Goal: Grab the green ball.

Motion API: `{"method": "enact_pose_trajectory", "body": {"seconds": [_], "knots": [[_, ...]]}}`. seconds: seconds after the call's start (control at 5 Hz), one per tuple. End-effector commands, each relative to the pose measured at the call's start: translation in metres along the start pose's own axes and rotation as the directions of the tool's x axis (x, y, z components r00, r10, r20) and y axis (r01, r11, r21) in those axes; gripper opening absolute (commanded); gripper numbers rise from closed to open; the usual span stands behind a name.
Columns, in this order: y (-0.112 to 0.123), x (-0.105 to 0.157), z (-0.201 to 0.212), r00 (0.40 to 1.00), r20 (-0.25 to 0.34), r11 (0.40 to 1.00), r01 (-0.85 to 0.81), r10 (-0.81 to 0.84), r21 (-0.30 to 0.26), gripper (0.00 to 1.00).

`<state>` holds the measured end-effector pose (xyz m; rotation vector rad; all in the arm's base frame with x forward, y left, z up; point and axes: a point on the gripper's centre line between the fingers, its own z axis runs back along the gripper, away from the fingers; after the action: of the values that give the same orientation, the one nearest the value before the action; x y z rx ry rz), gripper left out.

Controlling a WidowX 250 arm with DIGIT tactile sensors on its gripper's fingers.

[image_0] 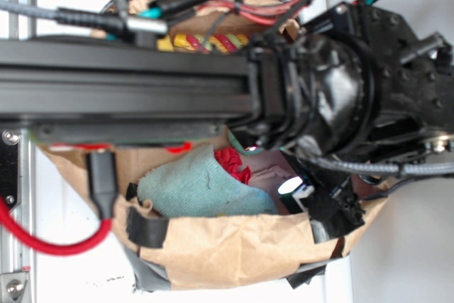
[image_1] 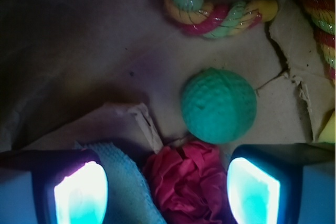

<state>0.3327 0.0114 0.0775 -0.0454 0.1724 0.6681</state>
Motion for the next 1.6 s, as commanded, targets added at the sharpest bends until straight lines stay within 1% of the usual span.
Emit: {"method": "enact_pose_trajectory", "body": {"seconds": [0.0, 0.2, 0.4, 1.2, 1.4], "knots": [[0.022, 0.028, 0.017, 0.990, 0.089, 0.994, -0.109, 0.110, -0.023, 1.00], [0.023, 0.030, 0.016, 0.990, 0.085, 0.993, -0.113, 0.114, -0.024, 1.00], [0.021, 0.027, 0.017, 0.990, 0.105, 0.995, -0.095, 0.095, -0.014, 1.00], [0.021, 0.027, 0.017, 0.990, 0.105, 0.995, -0.095, 0.095, -0.014, 1.00], [0.039, 0.041, -0.002, 0.984, 0.120, 0.990, -0.137, 0.132, 0.034, 1.00]]}}
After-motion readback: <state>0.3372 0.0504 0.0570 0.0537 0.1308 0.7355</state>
